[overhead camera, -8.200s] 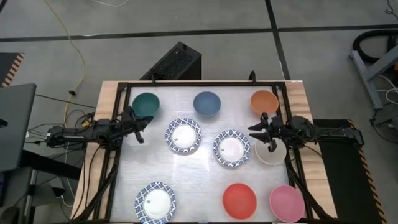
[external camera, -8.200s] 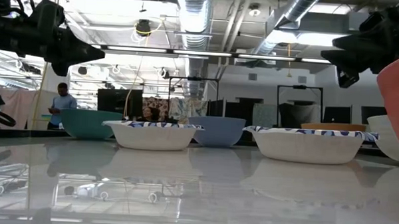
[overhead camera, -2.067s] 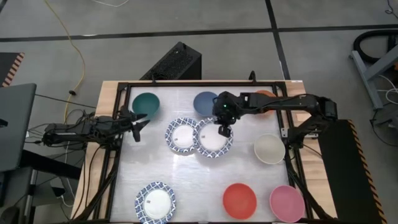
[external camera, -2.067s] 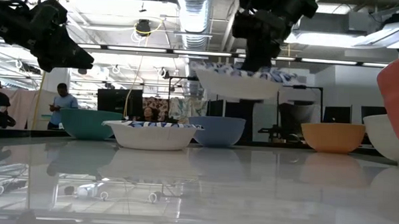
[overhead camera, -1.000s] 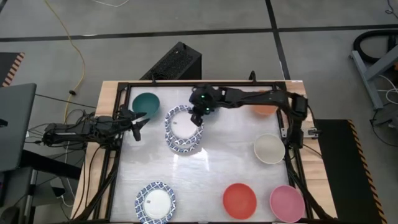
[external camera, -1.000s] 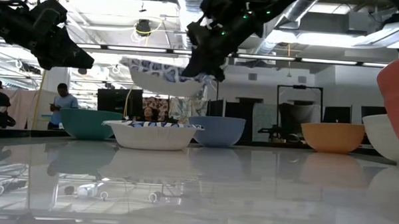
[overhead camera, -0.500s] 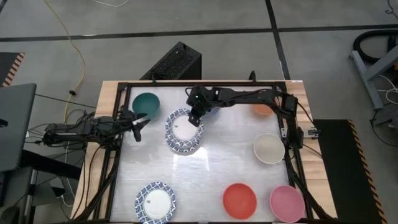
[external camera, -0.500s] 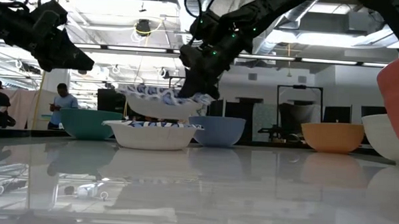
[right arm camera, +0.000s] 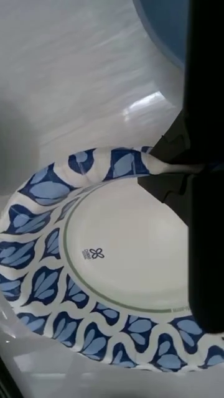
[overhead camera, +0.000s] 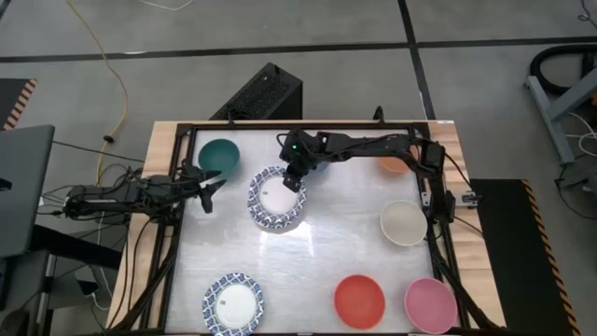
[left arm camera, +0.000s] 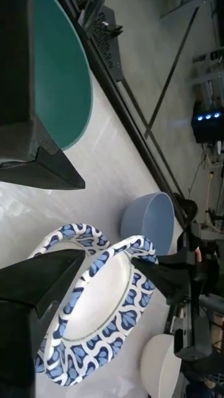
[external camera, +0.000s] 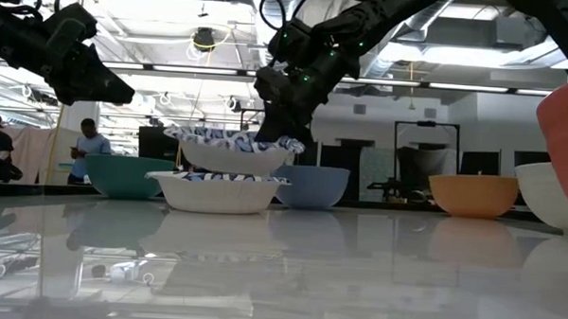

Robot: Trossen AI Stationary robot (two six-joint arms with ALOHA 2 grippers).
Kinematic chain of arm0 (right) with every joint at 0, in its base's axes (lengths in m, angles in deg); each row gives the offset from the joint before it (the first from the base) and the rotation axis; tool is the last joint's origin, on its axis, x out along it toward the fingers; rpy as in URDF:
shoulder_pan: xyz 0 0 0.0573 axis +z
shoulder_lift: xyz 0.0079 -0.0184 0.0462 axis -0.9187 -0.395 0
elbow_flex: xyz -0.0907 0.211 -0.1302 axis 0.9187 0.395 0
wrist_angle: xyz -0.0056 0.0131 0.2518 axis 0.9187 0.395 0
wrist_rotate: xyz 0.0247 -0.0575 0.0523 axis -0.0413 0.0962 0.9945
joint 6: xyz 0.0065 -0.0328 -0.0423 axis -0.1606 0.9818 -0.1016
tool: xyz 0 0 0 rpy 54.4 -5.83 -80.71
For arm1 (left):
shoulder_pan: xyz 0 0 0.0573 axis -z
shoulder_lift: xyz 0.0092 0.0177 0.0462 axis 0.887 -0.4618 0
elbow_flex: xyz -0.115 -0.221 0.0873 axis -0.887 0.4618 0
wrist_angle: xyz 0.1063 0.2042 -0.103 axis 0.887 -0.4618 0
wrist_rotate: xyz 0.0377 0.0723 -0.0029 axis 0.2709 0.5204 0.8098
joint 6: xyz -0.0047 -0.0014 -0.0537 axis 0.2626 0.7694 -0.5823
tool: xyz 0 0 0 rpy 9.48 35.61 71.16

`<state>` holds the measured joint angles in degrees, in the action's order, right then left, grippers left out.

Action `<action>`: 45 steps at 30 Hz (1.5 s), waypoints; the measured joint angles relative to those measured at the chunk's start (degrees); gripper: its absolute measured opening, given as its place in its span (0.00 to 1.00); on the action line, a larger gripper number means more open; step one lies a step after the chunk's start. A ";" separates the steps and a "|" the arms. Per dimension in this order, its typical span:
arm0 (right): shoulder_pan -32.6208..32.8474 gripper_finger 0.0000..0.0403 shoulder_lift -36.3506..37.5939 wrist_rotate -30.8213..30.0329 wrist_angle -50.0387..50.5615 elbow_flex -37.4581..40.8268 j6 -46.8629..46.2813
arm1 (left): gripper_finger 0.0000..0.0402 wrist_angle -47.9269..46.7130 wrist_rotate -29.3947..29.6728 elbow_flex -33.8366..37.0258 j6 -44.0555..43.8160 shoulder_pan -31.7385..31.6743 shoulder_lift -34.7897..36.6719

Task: Nest bowls inside each other
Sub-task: Stack the top-right blue patterned bowl on top of the top-left blue patterned bowl

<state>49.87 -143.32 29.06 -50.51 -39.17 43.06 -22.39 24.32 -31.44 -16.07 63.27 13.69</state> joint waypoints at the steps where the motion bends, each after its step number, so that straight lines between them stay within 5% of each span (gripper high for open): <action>1: 0.00 0.04 0.01 0.01 -0.26 0.12 0.00 | 0.39 0.00 0.00 0.00 0.01 -0.02 0.00; 45: 1.36 0.04 -0.87 2.53 -6.02 2.12 1.33 | 0.39 0.24 0.08 0.04 0.05 0.00 0.00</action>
<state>51.23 -144.19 31.59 -56.53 -37.05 44.40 -22.15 24.40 -31.39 -16.01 63.27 13.69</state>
